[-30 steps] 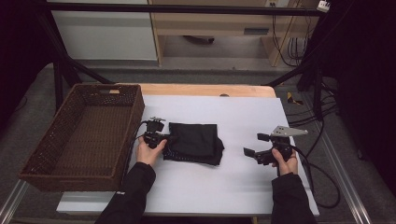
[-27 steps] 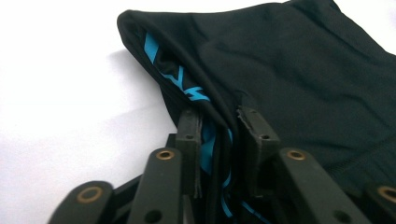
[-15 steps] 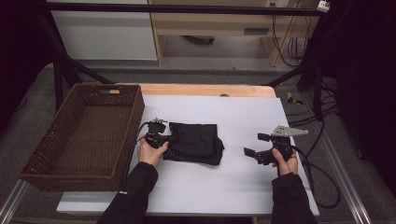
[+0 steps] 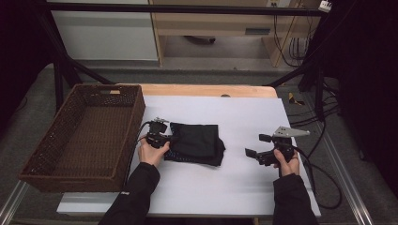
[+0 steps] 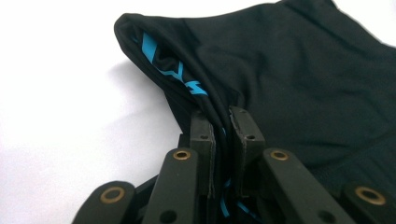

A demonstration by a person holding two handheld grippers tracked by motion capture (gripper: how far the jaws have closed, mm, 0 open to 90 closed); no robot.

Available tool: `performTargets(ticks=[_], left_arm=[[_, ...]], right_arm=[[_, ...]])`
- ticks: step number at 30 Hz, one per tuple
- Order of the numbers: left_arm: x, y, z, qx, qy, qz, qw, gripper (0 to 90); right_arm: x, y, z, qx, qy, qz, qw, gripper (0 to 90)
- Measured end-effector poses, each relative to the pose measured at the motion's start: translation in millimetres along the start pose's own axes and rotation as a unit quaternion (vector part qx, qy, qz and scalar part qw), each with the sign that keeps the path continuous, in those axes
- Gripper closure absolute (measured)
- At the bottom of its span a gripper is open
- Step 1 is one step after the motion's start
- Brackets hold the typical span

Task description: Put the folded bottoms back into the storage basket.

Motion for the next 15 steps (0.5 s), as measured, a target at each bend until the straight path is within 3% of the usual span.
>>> performTargets(ticks=[6, 15], left_arm=[[-2.4, 4.3, -7.6, -0.008, -0.007, -0.006, 0.9999, 81.0], [-11.8, 15.0, -22.3, -0.025, -0.014, 0.01, 0.9996, 81.5]], right_arm=[[-0.2, -0.4, 0.2, 0.001, 0.001, 0.0, 1.0, 2.8], [-0.3, -0.7, -0.3, 0.002, 0.001, 0.001, 1.0, 2.8]])
Point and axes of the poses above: each handheld gripper's, and its own axes: z roughly forward along the jaws, y roughly out of its top, x roughly to its left, the point moved 3 cm from there along z, roughly forward along the jaws, and after that the axes turned 9 degrees about y, right-handed, at the moved point
